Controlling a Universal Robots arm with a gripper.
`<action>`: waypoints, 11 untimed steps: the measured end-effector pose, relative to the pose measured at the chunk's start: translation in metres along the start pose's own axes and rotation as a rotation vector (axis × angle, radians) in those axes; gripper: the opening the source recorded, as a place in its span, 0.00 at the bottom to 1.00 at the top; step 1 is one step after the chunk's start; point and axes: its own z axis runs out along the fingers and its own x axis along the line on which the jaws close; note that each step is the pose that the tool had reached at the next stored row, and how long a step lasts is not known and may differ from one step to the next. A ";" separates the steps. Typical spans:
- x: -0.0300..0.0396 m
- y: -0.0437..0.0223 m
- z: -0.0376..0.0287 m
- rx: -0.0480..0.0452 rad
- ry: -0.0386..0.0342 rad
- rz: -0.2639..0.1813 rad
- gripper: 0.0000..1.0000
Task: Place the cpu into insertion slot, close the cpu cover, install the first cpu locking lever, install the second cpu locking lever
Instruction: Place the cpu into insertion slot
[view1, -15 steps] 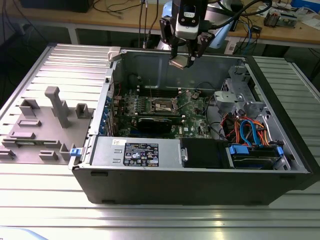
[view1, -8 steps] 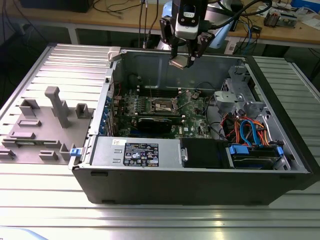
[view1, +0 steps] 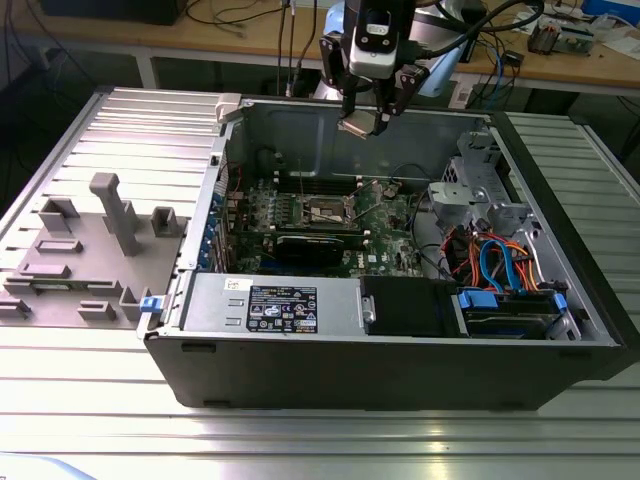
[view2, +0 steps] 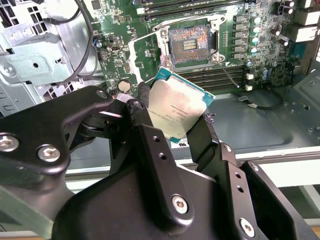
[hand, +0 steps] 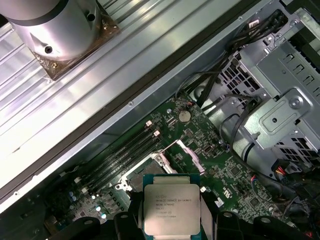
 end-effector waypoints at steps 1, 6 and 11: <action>0.0000 0.0000 0.0000 0.0000 -0.0001 0.001 0.54; 0.0000 0.0000 0.0001 -0.0003 -0.0009 0.010 0.54; 0.0000 0.0000 0.0002 -0.0007 -0.0031 0.035 0.54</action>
